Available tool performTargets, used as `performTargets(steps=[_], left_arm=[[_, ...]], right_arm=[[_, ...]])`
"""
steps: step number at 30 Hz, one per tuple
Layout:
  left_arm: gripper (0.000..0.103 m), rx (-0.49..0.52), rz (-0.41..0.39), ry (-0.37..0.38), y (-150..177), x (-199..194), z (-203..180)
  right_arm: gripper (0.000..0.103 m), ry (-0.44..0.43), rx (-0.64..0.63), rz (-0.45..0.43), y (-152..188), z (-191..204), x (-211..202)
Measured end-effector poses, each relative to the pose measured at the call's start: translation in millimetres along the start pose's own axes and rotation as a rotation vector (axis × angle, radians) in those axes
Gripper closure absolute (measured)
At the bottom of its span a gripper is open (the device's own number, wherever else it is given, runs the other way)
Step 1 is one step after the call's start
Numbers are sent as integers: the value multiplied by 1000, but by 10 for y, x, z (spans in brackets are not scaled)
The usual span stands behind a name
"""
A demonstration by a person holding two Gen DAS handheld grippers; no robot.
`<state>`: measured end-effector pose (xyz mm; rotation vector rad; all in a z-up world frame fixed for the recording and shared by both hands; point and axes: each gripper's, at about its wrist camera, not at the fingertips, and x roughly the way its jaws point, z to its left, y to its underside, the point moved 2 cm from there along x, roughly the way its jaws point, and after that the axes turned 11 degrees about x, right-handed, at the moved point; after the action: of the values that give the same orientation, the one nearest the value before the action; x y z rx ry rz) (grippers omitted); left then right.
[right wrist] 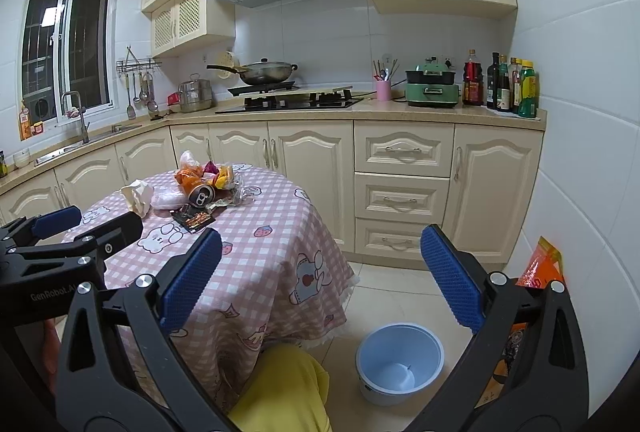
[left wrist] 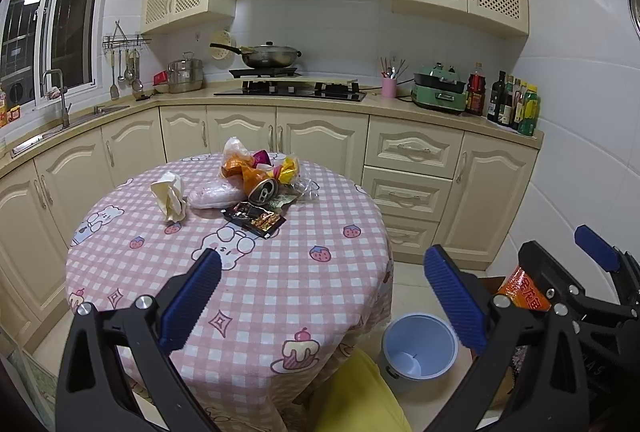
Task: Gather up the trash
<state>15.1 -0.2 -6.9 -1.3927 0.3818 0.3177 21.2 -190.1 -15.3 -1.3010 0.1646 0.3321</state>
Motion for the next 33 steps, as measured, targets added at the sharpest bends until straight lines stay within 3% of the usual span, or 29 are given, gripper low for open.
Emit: performTargets(steps=[33], left_arm=[[4, -11, 7, 2, 4, -11, 18]], right_arm=[[6, -14, 37, 56, 43, -24, 81]])
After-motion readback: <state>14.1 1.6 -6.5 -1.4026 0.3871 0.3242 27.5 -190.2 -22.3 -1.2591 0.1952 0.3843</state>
